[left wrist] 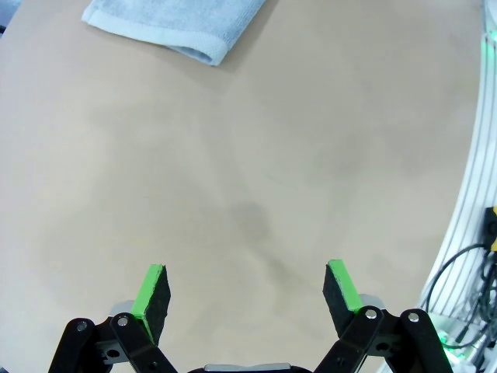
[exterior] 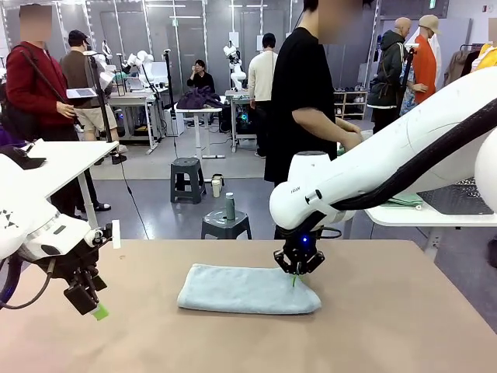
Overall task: Fold the towels and place them in the basket.
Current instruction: When a person lays out a Towel with hook on the table, fold it in half twice.
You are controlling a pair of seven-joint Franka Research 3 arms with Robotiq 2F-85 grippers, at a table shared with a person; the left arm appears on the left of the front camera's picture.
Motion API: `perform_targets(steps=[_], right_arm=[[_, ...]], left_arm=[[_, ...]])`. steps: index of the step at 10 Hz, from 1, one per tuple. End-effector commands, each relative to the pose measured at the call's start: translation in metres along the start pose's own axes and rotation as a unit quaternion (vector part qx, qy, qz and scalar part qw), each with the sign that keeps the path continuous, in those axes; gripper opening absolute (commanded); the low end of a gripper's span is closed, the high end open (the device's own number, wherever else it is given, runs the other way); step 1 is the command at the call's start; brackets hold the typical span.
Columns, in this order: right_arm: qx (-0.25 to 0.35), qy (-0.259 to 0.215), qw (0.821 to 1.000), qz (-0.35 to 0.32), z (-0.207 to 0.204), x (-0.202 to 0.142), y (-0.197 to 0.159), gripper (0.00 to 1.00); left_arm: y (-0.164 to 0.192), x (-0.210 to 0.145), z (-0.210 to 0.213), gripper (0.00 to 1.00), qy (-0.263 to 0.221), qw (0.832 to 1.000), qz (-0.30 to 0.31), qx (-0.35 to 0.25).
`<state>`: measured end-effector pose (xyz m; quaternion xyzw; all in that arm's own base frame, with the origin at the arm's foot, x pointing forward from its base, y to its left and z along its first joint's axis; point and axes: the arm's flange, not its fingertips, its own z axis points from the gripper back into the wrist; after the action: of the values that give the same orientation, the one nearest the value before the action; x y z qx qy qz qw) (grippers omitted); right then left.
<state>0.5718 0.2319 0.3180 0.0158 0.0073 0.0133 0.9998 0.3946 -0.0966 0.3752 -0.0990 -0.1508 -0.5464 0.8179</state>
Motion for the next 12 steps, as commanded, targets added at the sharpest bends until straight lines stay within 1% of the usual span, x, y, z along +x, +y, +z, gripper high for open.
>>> perform_targets(steps=[1, 2, 3, 4, 6, 7, 9, 10, 12], right_arm=[[-0.05, -0.015, 0.998, 0.048, 0.028, -0.007, -0.013, 0.0], [-0.078, -0.036, 0.994, 0.064, 0.049, -0.009, -0.02, 0.0], [-0.093, -0.053, 0.992, 0.065, 0.068, -0.01, -0.023, 0.0], [-0.1, -0.063, 0.99, 0.08, 0.084, -0.013, -0.018, 0.0], [-0.11, -0.07, 0.985, 0.115, 0.105, -0.016, 0.009, 0.0], [-0.112, -0.064, 0.983, 0.13, 0.109, -0.017, 0.03, 0.0], [-0.104, -0.061, 0.984, 0.131, 0.109, -0.018, 0.064, 0.0], [-0.1, -0.051, 0.985, 0.132, 0.107, -0.019, 0.081, 0.0], [-0.1, -0.037, 0.989, 0.101, 0.096, -0.013, 0.109, 0.0]], left_arm=[[0.001, 0.0, 0.001, 1.0, 0.006, 1.0, 0.0, 0.005], [0.001, 0.0, 0.001, 1.0, 0.006, 1.0, 0.0, 0.005], [0.001, 0.0, 0.001, 1.0, 0.006, 1.0, 0.0, 0.005], [0.001, 0.0, 0.001, 1.0, 0.006, 1.0, 0.0, 0.005], [0.001, 0.0, 0.001, 1.0, 0.006, 1.0, 0.0, 0.005], [0.001, 0.0, 0.001, 1.0, 0.006, 1.0, 0.0, 0.005], [0.001, 0.0, 0.001, 1.0, 0.006, 1.0, 0.0, 0.005], [0.001, 0.0, 0.001, 1.0, 0.006, 1.0, 0.0, 0.005], [0.001, 0.0, 0.001, 1.0, 0.006, 1.0, 0.0, 0.005]])
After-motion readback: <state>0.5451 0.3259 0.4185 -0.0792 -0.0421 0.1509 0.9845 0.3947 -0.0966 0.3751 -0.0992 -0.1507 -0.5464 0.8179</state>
